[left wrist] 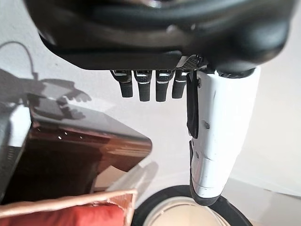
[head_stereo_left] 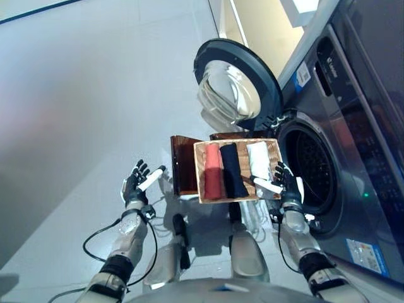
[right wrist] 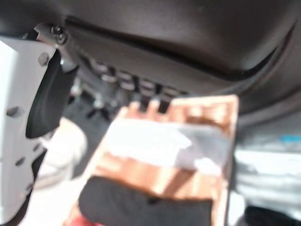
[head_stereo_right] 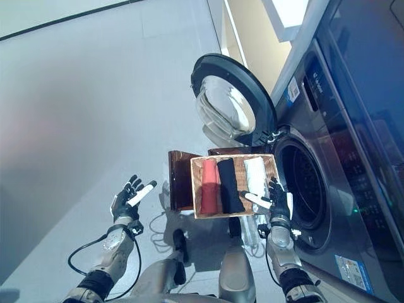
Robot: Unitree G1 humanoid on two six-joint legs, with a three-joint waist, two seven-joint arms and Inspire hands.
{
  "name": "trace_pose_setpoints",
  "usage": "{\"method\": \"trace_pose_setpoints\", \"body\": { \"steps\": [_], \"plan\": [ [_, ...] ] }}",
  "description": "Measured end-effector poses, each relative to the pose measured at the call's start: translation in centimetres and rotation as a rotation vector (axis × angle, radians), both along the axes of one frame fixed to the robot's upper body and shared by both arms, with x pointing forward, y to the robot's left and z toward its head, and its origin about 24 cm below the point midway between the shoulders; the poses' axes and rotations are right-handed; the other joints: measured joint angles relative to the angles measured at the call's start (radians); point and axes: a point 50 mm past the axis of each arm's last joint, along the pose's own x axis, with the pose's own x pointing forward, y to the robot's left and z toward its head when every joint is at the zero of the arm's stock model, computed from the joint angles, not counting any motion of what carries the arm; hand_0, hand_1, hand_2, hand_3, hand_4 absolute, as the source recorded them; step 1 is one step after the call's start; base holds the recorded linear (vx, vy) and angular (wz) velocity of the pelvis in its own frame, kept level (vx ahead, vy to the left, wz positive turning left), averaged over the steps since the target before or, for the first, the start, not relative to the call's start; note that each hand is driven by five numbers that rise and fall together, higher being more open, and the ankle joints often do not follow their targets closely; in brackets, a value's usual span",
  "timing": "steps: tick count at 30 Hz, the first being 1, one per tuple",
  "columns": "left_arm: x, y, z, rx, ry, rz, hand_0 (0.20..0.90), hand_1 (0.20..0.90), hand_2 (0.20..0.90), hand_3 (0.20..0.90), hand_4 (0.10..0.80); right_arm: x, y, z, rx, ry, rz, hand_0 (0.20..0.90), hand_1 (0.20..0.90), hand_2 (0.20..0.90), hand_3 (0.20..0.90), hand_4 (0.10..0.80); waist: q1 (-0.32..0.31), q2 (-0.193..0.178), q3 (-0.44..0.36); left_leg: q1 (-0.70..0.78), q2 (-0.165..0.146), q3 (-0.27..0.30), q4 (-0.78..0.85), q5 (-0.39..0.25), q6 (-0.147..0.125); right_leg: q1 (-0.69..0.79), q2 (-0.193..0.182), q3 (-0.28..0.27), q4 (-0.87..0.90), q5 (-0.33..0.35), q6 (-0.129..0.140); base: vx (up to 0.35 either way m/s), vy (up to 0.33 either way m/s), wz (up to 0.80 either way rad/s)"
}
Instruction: Pick up the clothes and place them into the washing machine
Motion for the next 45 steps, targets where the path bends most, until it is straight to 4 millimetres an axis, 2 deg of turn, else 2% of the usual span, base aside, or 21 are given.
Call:
{"method": "trace_pose_setpoints", "body": {
  "steps": [2, 5, 6, 7, 8, 9, 10, 11, 12, 13, 15, 16, 17, 21, 24, 27, 32, 37, 41, 43, 45],
  "plan": [
    [0.0, 0.2, 0.1, 0.004, -0.003, 0.002, 0.9, 0.9, 0.9, 0.9, 0.8, 0.4, 0.1, 0.3, -0.001, -0.013, 0.006, 0.9, 0.9, 0.9, 0.9, 0.8, 0.0, -0.015, 0.01, 0.0, -0.009, 0.011, 0.006, -0.007, 0.004, -0.007, 0.004, 0.003, 0.002, 0.01, 0.0, -0.085, 0.076, -0.22],
    [0.2, 0.7, 0.3, 0.018, -0.014, 0.006, 0.9, 0.9, 0.9, 0.9, 0.8, 1.5, 0.5, 1.1, -0.004, -0.044, 0.025, 0.9, 0.9, 0.9, 0.9, 0.8, 0.028, -0.056, 0.031, 0.002, -0.003, 0.07, 0.018, -0.025, 0.008, -0.039, -0.017, -0.046, 0.015, 0.023, -0.006, -0.03, -0.073, -0.48],
    [0.4, 0.8, 0.5, 0.02, -0.023, 0.007, 0.9, 0.9, 0.9, 0.9, 0.8, 1.8, 0.6, 1.2, -0.005, -0.051, 0.029, 0.9, 0.9, 0.9, 0.9, 0.8, 0.023, -0.063, 0.039, -0.001, 0.007, 0.067, 0.022, -0.025, 0.009, -0.049, -0.033, -0.063, 0.03, 0.004, 0.012, -0.016, -0.181, -0.02],
    [1.0, 0.6, 0.9, 0.016, -0.041, 0.007, 0.9, 0.9, 0.9, 0.9, 0.8, 2.1, 0.6, 1.5, -0.012, -0.058, 0.032, 0.9, 0.9, 0.9, 0.9, 0.8, 0.011, -0.053, 0.056, -0.02, 0.034, 0.054, 0.053, -0.031, 0.004, -0.093, -0.063, -0.046, 0.163, -0.029, 0.019, -0.027, -0.208, 0.07],
    [1.4, 0.6, 1.2, 0.018, -0.055, 0.005, 0.9, 0.9, 0.9, 0.9, 0.8, 2.3, 0.7, 1.6, -0.012, -0.06, 0.039, 0.9, 0.9, 0.9, 0.9, 0.8, 0.014, -0.051, 0.063, -0.039, 0.049, 0.051, 0.081, -0.043, -0.004, -0.117, -0.099, -0.031, 0.235, -0.043, 0.042, -0.021, -0.241, 0.12],
    [1.6, 0.8, 1.5, 0.022, -0.067, 0.009, 0.9, 0.9, 0.9, 0.9, 0.8, 2.3, 1.0, 1.5, -0.009, -0.058, 0.05, 0.9, 0.9, 0.9, 0.9, 0.8, 0.029, -0.059, 0.073, -0.054, 0.061, 0.042, 0.118, -0.059, -0.017, -0.121, -0.158, -0.027, 0.269, -0.052, 0.059, -0.008, -0.269, 0.13],
    [1.8, 1.2, 1.8, 0.028, -0.076, 0.018, 0.9, 0.9, 0.9, 0.9, 0.8, 2.3, 1.5, 1.3, -0.005, -0.051, 0.068, 0.9, 0.9, 0.9, 0.9, 0.8, 0.036, -0.074, 0.078, -0.074, 0.075, 0.026, 0.162, -0.079, -0.039, -0.089, -0.219, -0.036, 0.229, -0.042, 0.063, 0.005, -0.182, 0.19],
    [1.8, 1.8, 1.9, 0.037, -0.079, 0.026, 0.9, 0.9, 0.9, 0.9, 0.8, 2.3, 1.9, 1.2, 0.004, -0.051, 0.076, 0.9, 0.9, 0.9, 0.9, 0.8, 0.033, -0.079, 0.081, -0.084, 0.084, 0.012, 0.179, -0.083, -0.049, -0.061, -0.215, -0.021, 0.202, -0.033, 0.095, 0.038, -0.209, 0.3],
    [1.8, 2.7, 2.2, 0.06, -0.085, 0.039, 0.9, 0.9, 0.9, 0.9, 0.8, 2.3, 2.6, 1.0, 0.022, -0.05, 0.085, 0.9, 0.9, 0.9, 0.9, 0.8, 0.04, -0.109, 0.081, -0.1, 0.083, -0.001, 0.206, -0.093, -0.078, -0.017, -0.208, -0.079, 0.162, -0.046, 0.111, 0.063, -0.156, -0.09],
    [1.8, 3.8, 2.3, 0.066, -0.089, 0.08, 0.9, 0.9, 0.9, 0.9, 0.8, 3.3, 3.2, 1.8, 0.02, -0.076, 0.113, 0.9, 0.9, 0.9, 0.9, 0.8, 0.058, -0.104, 0.097, -0.126, 0.133, -0.003, 0.241, -0.104, -0.109, -0.023, -0.171, -0.11, 0.136, -0.081, 0.114, 0.07, -0.172, -0.2],
    [1.2, 3.9, 1.8, 0.046, -0.067, 0.11, 0.9, 0.9, 0.9, 0.9, 0.8, 4.2, 3.1, 2.7, 0.01, -0.095, 0.128, 0.9, 0.9, 0.9, 0.9, 0.8, 0.045, -0.088, 0.105, -0.135, 0.174, -0.016, 0.247, -0.096, -0.117, -0.023, -0.125, -0.124, 0.13, -0.079, 0.092, 0.051, -0.071, -0.28],
    [1.0, 3.4, 1.5, 0.025, -0.062, 0.109, 0.9, 0.9, 0.9, 0.9, 0.8, 4.1, 2.4, 2.9, -0.007, -0.1, 0.12, 0.9, 0.9, 0.9, 0.9, 0.8, 0.045, -0.088, 0.104, -0.13, 0.181, -0.025, 0.243, -0.088, -0.123, -0.017, -0.117, -0.124, 0.13, -0.079, 0.086, 0.044, -0.062, -0.1],
    [1.0, 2.7, 1.4, 0.006, -0.061, 0.101, 0.9, 0.9, 0.9, 0.9, 0.8, 3.9, 1.6, 3.0, -0.024, -0.099, 0.106, 0.9, 0.9, 0.9, 0.9, 0.8, 0.044, -0.09, 0.103, -0.123, 0.182, -0.026, 0.238, -0.087, -0.124, -0.015, -0.117, -0.125, 0.131, -0.08, 0.086, 0.021, -0.055, 0.0],
    [1.8, 1.2, 1.7, -0.026, -0.084, 0.064, 0.9, 0.9, 0.9, 0.9, 0.8, 3.6, 1.4, 2.8, -0.027, -0.093, 0.101, 0.9, 0.9, 0.9, 0.9, 0.8, 0.04, -0.095, 0.101, -0.139, 0.153, -0.041, 0.226, -0.082, -0.127, -0.017, -0.147, -0.146, 0.129, -0.073, 0.097, -0.011, -0.032, 0.21],
    [1.7, 2.0, 1.9, -0.001, -0.083, 0.077, 0.9, 0.9, 0.9, 0.9, 0.8, 3.1, 1.2, 2.4, -0.026, -0.08, 0.089, 0.9, 0.9, 0.9, 0.9, 0.8, 0.043, -0.104, 0.096, -0.154, 0.123, -0.049, 0.23, -0.079, -0.113, -0.018, -0.174, -0.147, 0.122, -0.068, 0.104, -0.013, 0.001, 0.18],
    [1.6, 2.9, 2.0, 0.022, -0.082, 0.093, 0.9, 0.9, 0.9, 0.9, 0.8, 3.1, 1.1, 2.4, -0.026, -0.079, 0.082, 0.9, 0.9, 0.9, 0.9, 0.8, 0.05, -0.104, 0.096, -0.177, 0.112, -0.053, 0.247, -0.082, -0.105, -0.025, -0.184, -0.147, 0.11, -0.058, 0.11, -0.007, 0.018, 0.06],
    [1.4, 3.1, 1.9, 0.027, -0.074, 0.102, 0.9, 0.9, 0.9, 0.9, 0.8, 3.1, 1.2, 2.4, -0.047, -0.077, 0.089, 0.9, 0.9, 0.9, 0.9, 0.8, 0.051, -0.106, 0.095, -0.208, 0.105, -0.054, 0.265, -0.086, -0.099, -0.038, -0.191, -0.149, 0.095, -0.04, 0.112, -0.027, -0.005, 0.03],
    [2.2, 2.1, 2.8, 0.026, -0.116, 0.06, 0.9, 0.9, 0.9, 0.9, 0.8, 4.9, 1.3, 3.2, -0.204, -0.056, 0.105, 0.9, 0.9, 0.9, 0.9, 0.8, 0.053, -0.101, 0.087, -0.268, 0.095, -0.059, 0.272, -0.076, -0.091, -0.086, -0.201, -0.157, 0.086, -0.021, 0.118, -0.07, -0.005, 0.05],
    [3.4, 0.5, 3.8, 0.032, -0.158, -0.013, 0.9, 0.9, 0.9, 0.9, 0.8, 6.0, 0.7, 3.3, -0.265, -0.004, 0.065, 0.9, 0.9, 0.9, 0.9, 0.8, 0.058, -0.096, 0.086, -0.298, 0.07, -0.081, 0.247, -0.049, -0.082, -0.088, -0.219, -0.186, 0.058, -0.003, 0.122, -0.055, -0.026, 0.27],
    [3.6, 0.2, 4.0, 0.028, -0.166, -0.021, 0.9, 0.9, 0.9, 0.9, 0.8, 6.7, 0.5, 3.6, -0.283, 0.002, 0.062, 0.9, 0.9, 0.9, 0.9, 0.8, 0.065, -0.078, 0.08, -0.312, 0.057, -0.097, 0.223, -0.03, -0.079, -0.088, -0.228, -0.207, 0.046, 0.001, 0.125, -0.039, -0.024, 0.34],
    [4.1, -0.7, 4.4, 0.029, -0.183, -0.063, 0.9, 0.9, 0.9, 0.9, 0.8, 6.7, -0.9, 3.8, -0.333, 0.042, 0.025, 0.9, 0.9, 0.9, 0.9, 0.8, 0.078, -0.035, 0.07, -0.338, 0.051, -0.111, 0.198, -0.004, -0.077, -0.092, -0.233, -0.251, 0.041, 0.002, 0.126, -0.015, 0.007, 0.48]
  ]
}}
